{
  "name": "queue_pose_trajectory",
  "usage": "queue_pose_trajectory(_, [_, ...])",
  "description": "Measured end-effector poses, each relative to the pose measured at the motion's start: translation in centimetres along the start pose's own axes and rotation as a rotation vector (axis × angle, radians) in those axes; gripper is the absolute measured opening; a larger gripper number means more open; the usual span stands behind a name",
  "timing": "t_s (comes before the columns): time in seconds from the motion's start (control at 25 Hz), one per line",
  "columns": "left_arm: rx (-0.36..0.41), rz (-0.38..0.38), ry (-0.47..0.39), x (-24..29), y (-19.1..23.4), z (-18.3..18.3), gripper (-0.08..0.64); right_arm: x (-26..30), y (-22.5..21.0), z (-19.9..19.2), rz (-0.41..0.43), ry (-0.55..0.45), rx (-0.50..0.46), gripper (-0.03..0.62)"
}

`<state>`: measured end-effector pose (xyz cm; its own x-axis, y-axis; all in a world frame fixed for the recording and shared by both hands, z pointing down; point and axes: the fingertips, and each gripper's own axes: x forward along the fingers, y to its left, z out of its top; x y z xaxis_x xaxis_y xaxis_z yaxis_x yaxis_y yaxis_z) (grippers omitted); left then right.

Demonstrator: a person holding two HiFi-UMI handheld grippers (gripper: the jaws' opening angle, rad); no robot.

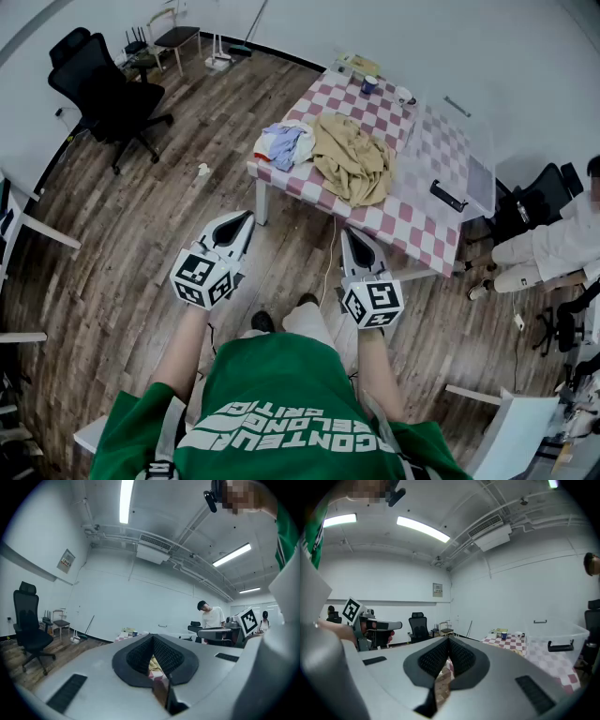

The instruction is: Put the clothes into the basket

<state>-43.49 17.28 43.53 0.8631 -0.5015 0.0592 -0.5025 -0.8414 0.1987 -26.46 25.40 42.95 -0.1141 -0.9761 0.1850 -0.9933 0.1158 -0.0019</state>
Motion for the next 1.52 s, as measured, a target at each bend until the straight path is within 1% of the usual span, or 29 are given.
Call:
queue_pose_trajectory(0.36, [-0.001,-0.006,0.02,1.5,0.9,-0.3,0.0,1.5,-1.1,-0.3,-0.005,0.012,0.019,0.008])
queue_pose_trajectory(0.6, [-0.007,0.008,0.048,3.7,2.7,-1.2,0.0,4.2,-2.6,-1.2,0.006,0.034,0.026,0.008])
queue_pose_trajectory(0.92, [-0.002,0.02,0.081,9.2,7.2,-1.8,0.001,11.8,-6.6,-1.5,0.037,0.058,0.035,0.008])
queue_pose_trajectory(1.24, [0.006,0.047,0.113,17.8,12.6,-1.0,0.0,20.8,-12.5,-1.5,0.08,0.097,0.052,0.008])
queue_pose_trajectory(1.52, [0.029,0.063,0.142,24.6,15.7,-0.8,0.0,27.4,-17.3,-1.3,0.137,0.126,0.047,0.008])
